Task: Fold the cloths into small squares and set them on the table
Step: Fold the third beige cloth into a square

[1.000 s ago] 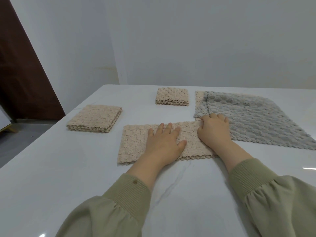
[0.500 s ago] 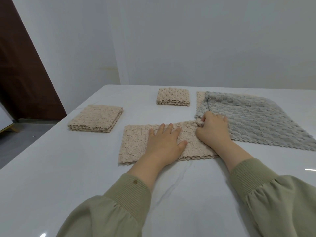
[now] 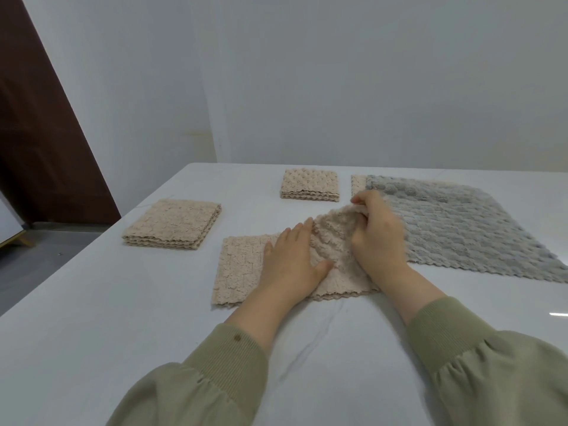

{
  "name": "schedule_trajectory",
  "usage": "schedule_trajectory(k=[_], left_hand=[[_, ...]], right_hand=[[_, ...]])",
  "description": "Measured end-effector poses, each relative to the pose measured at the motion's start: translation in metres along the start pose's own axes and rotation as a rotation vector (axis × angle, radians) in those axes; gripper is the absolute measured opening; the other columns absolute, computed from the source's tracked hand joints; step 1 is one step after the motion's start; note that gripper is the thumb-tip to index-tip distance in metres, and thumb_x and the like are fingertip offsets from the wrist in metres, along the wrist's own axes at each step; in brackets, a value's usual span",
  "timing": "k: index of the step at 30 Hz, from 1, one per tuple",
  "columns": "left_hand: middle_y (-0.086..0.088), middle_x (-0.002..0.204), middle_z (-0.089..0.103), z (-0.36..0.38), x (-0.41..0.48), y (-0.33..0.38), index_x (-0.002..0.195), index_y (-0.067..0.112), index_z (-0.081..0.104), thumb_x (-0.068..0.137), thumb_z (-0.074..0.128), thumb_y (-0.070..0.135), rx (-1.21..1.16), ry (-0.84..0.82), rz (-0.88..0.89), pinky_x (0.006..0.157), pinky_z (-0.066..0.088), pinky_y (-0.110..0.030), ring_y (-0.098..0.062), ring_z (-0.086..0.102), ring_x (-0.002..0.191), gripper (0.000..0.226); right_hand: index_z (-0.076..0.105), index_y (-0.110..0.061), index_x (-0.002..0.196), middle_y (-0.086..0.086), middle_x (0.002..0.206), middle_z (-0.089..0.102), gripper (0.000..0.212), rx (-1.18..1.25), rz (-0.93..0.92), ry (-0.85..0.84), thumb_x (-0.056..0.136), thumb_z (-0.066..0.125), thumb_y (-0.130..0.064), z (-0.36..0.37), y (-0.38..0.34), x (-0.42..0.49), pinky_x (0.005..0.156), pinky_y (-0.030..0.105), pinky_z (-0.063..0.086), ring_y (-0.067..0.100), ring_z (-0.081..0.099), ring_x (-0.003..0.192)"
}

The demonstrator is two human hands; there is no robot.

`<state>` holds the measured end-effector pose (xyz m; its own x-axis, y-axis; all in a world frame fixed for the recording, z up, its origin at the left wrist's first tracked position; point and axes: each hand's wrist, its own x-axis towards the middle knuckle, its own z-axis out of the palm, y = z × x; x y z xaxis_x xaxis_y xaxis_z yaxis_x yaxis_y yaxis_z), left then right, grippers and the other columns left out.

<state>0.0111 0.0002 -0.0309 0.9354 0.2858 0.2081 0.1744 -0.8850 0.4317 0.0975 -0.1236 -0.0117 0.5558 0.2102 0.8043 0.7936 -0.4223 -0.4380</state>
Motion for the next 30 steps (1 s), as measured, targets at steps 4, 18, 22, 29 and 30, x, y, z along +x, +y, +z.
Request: schedule_trajectory(k=[4,18,22,29,30], left_hand=[[0.003,0.151,0.031,-0.007,0.005,-0.007,0.148,0.029,0.021,0.092,0.054,0.026,-0.448,0.154,-0.045,0.115,0.023,-0.046,-0.015,0.020,0.143,0.065],[-0.009,0.057,0.052,-0.031,-0.002,-0.012,0.059,0.005,0.054,0.081,0.068,0.025,-0.421,0.362,-0.079,0.062,0.037,-0.034,-0.017,0.044,0.058,0.033],[0.005,0.046,0.029,-0.038,-0.005,-0.007,0.052,0.018,0.030,0.083,0.064,0.023,-0.375,0.523,-0.163,0.047,0.023,-0.022,-0.011,0.026,0.047,0.046],[0.005,0.048,0.028,-0.041,-0.006,-0.005,0.054,0.018,0.030,0.085,0.063,0.024,-0.343,0.572,-0.173,0.047,0.025,-0.022,-0.012,0.024,0.048,0.046],[0.005,0.049,0.028,-0.041,-0.005,-0.006,0.055,0.016,0.030,0.085,0.063,0.024,-0.339,0.566,-0.162,0.046,0.023,-0.022,-0.012,0.024,0.049,0.045]], right_hand=[[0.050,-0.007,0.101,0.013,0.084,0.062,0.034,0.004,-0.310,0.030,0.073,0.039,0.010,0.006,-0.009,-0.006,0.071,0.026,0.044,0.019,0.053,0.078],[0.045,-0.005,0.124,0.014,0.123,0.050,0.050,-0.175,0.048,-0.047,0.074,0.049,-0.008,-0.011,-0.025,-0.026,0.105,0.046,0.033,0.029,0.042,0.118],[0.030,-0.011,0.142,0.006,0.137,0.041,0.071,0.233,0.707,-0.144,0.080,0.063,-0.025,-0.020,-0.033,-0.031,0.107,0.039,0.034,0.019,0.039,0.127],[0.062,-0.001,0.103,0.017,0.099,0.071,0.017,0.979,1.090,-0.351,0.087,0.064,-0.008,-0.010,-0.044,-0.039,0.077,0.038,0.058,0.030,0.069,0.091],[0.064,-0.004,0.096,0.018,0.099,0.071,0.011,0.855,1.062,-0.366,0.085,0.064,-0.004,-0.006,-0.042,-0.040,0.084,0.045,0.056,0.033,0.068,0.094]])
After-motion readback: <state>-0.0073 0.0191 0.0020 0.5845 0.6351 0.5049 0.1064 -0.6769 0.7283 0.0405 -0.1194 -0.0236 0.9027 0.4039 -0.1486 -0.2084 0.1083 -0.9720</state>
